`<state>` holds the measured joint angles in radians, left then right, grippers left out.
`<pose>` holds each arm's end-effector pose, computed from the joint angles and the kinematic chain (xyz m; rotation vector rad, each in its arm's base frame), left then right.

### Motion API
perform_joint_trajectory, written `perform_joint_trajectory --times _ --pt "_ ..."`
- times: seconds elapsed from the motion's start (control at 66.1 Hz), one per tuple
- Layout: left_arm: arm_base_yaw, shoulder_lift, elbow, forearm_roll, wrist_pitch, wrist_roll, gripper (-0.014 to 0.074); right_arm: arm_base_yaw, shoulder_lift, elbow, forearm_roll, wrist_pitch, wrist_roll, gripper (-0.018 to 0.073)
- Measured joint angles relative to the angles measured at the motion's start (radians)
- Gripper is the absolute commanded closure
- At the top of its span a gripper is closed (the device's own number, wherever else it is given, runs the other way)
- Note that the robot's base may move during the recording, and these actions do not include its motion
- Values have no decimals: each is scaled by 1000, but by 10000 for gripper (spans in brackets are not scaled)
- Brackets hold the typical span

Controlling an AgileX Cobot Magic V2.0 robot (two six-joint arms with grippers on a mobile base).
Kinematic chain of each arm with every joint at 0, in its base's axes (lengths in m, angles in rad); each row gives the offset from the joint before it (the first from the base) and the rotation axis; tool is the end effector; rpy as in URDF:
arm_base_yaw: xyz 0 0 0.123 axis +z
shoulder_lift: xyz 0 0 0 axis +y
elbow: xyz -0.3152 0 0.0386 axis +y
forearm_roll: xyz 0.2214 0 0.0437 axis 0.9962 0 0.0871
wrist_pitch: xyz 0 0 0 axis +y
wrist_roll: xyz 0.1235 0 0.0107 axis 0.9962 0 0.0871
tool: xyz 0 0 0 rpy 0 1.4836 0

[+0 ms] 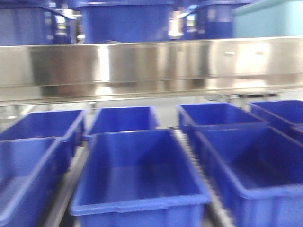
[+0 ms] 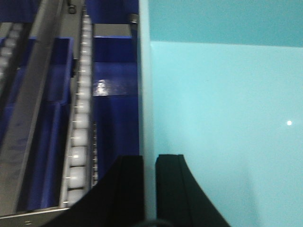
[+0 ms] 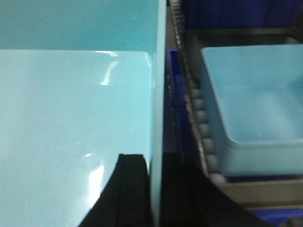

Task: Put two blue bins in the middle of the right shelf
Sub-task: 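Drive the base backward and turn away from the shelf holding the bin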

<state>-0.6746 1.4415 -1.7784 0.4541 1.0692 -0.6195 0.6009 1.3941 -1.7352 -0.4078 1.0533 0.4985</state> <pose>0.2536 -0.1418 0.4904 0.0798 2.1231 -0.2017 0.2497 0.1193 0.4908 -0.1305 2.1174 0.1473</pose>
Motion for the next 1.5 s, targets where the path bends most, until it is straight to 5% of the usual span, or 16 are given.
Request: perform_joint_trajectory --times 1.497 --pt "0 0 0 2 -7 0 707 0 0 0 -2 -2 0 718"
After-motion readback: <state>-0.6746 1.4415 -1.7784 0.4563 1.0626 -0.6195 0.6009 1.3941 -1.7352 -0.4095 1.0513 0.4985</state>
